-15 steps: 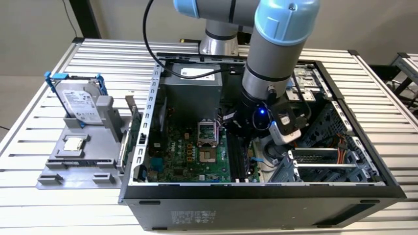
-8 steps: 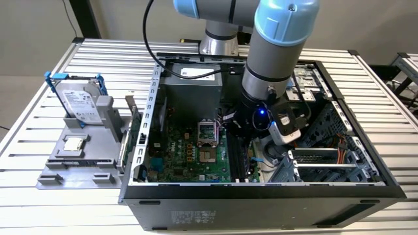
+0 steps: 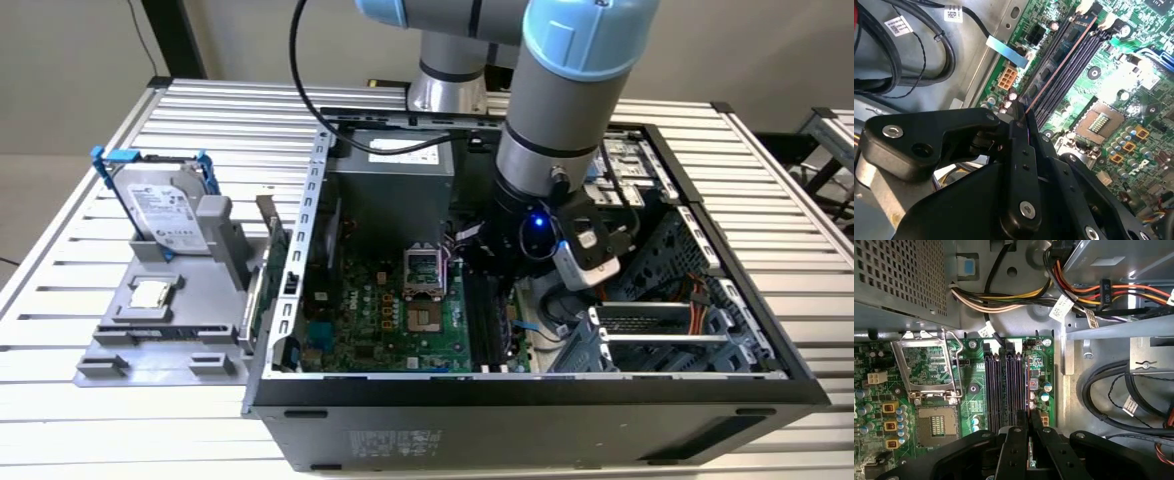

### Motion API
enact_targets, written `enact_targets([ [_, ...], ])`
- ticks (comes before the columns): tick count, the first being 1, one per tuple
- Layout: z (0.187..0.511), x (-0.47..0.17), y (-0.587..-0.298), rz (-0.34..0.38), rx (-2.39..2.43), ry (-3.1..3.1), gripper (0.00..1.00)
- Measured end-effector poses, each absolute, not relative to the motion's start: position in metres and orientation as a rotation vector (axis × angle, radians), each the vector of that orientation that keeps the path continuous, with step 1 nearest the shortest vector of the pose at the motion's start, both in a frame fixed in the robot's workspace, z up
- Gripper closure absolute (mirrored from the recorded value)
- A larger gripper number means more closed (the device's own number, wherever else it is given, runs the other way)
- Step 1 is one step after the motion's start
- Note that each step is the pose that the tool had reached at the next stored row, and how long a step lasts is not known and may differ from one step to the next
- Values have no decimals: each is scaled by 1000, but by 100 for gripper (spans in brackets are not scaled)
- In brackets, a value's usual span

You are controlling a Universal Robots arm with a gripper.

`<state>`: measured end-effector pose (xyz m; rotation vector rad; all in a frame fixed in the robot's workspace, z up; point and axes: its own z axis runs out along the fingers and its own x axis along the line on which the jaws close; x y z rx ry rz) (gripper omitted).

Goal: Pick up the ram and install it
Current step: 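Insert the ram into the slot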

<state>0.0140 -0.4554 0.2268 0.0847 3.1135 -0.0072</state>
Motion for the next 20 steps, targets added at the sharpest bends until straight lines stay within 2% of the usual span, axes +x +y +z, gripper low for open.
enact_targets([
  [20, 223, 11, -454, -10, 18, 3116, 100],
])
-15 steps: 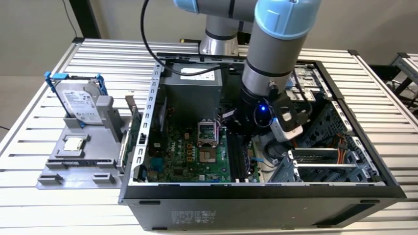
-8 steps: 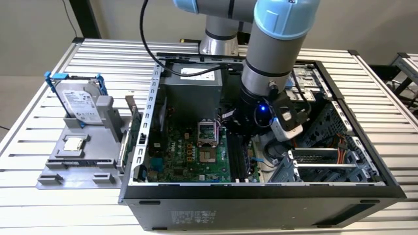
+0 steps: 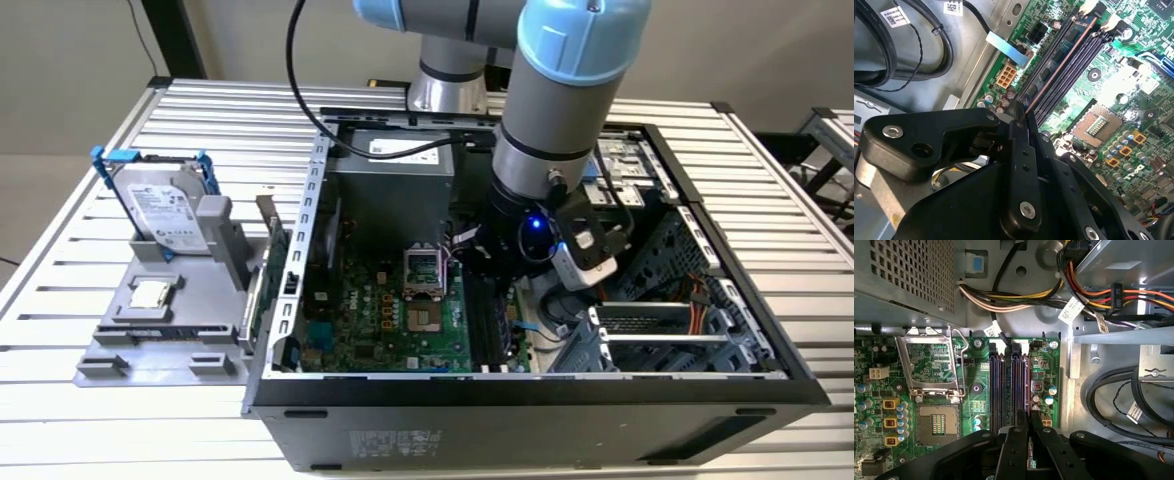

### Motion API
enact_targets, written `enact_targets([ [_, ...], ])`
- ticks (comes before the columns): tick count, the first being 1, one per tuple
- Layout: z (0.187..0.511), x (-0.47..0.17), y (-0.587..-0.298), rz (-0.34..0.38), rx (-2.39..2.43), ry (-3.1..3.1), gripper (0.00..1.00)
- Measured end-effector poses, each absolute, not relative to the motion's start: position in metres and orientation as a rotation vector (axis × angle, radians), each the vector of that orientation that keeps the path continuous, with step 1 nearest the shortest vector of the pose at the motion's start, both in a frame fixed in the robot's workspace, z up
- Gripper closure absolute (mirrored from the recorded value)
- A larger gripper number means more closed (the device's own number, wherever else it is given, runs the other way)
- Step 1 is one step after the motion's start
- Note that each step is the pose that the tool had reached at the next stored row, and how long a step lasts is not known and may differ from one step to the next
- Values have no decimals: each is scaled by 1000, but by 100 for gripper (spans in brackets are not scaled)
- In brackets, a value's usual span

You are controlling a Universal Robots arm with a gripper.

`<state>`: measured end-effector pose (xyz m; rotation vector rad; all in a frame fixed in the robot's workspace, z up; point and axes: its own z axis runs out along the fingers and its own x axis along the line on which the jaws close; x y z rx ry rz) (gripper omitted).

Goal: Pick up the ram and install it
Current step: 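Insert the ram into the slot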

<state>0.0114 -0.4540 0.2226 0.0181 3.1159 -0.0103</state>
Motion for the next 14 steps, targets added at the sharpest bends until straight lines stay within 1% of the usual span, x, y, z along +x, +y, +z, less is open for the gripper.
enact_targets([
  [14, 220, 10, -454, -11, 14, 3117, 100],
])
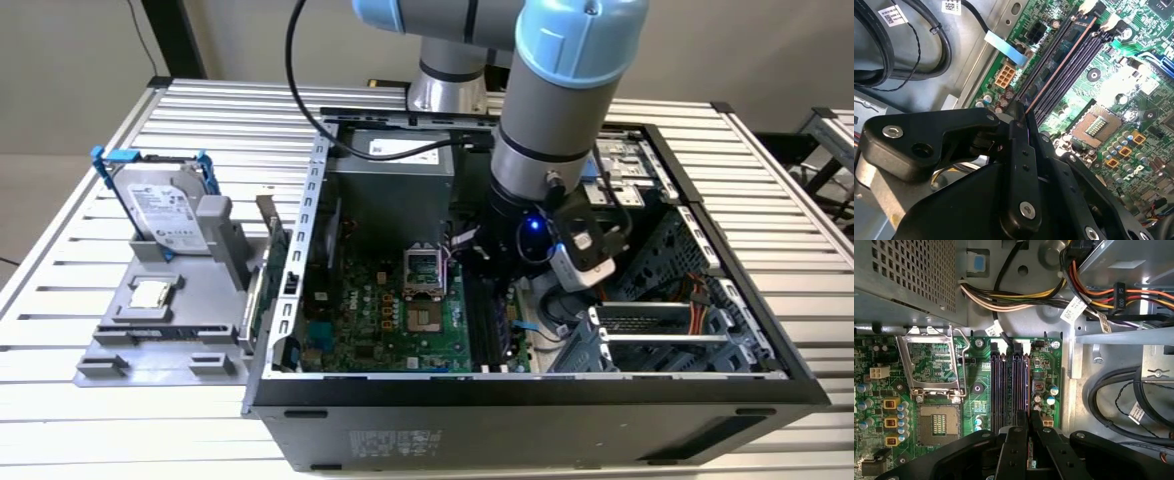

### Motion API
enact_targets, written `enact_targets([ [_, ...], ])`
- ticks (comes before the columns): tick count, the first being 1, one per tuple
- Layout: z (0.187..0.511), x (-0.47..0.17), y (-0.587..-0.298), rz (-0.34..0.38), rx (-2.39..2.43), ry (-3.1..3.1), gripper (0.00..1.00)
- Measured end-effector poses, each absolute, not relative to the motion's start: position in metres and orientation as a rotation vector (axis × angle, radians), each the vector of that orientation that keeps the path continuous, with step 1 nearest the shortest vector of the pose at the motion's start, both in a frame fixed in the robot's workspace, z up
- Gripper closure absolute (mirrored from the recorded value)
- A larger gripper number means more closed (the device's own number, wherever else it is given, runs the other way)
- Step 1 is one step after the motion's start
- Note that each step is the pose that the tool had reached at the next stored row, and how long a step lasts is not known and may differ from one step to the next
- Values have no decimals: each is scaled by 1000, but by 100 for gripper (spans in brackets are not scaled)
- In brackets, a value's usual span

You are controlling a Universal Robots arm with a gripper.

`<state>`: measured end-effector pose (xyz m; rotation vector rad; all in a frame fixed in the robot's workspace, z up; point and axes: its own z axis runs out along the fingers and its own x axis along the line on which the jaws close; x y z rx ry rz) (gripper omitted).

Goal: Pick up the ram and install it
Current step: 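Insert the ram into the slot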

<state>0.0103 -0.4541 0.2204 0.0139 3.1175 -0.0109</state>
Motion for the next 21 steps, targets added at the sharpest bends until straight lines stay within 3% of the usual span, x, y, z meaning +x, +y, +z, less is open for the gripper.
enact_targets([
  [21, 219, 13, -454, -13, -51, 3126, 100],
])
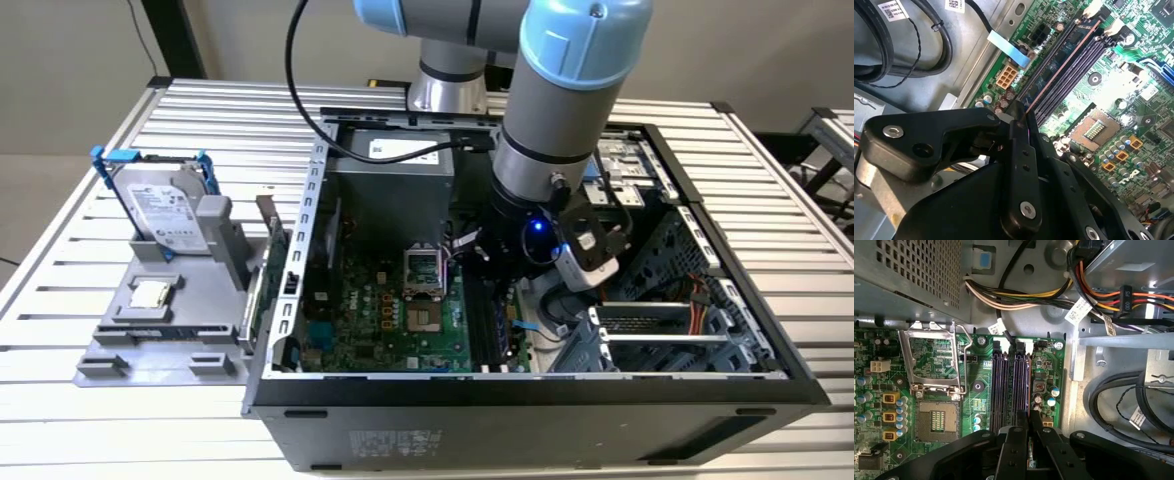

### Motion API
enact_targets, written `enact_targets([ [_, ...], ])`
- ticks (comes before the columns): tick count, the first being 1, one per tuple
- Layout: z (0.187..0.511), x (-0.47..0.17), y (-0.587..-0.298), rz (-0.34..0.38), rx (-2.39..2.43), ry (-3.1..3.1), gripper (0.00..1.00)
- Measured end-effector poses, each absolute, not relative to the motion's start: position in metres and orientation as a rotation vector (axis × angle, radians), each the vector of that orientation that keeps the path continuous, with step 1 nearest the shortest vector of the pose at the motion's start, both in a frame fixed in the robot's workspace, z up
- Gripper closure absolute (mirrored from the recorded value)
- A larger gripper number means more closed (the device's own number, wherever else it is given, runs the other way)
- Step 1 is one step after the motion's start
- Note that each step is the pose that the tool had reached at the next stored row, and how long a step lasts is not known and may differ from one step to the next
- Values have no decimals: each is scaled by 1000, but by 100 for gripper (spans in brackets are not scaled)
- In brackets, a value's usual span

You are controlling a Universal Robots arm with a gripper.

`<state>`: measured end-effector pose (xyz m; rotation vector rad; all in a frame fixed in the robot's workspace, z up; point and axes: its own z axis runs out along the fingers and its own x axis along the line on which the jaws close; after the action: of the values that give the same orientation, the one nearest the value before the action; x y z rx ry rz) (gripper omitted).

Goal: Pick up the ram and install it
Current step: 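Insert the ram into the slot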

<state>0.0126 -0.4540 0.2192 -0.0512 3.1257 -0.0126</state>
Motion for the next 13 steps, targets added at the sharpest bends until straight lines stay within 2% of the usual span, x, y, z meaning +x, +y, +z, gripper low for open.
enact_targets([
  [13, 219, 13, -454, -14, -51, 3126, 100],
])
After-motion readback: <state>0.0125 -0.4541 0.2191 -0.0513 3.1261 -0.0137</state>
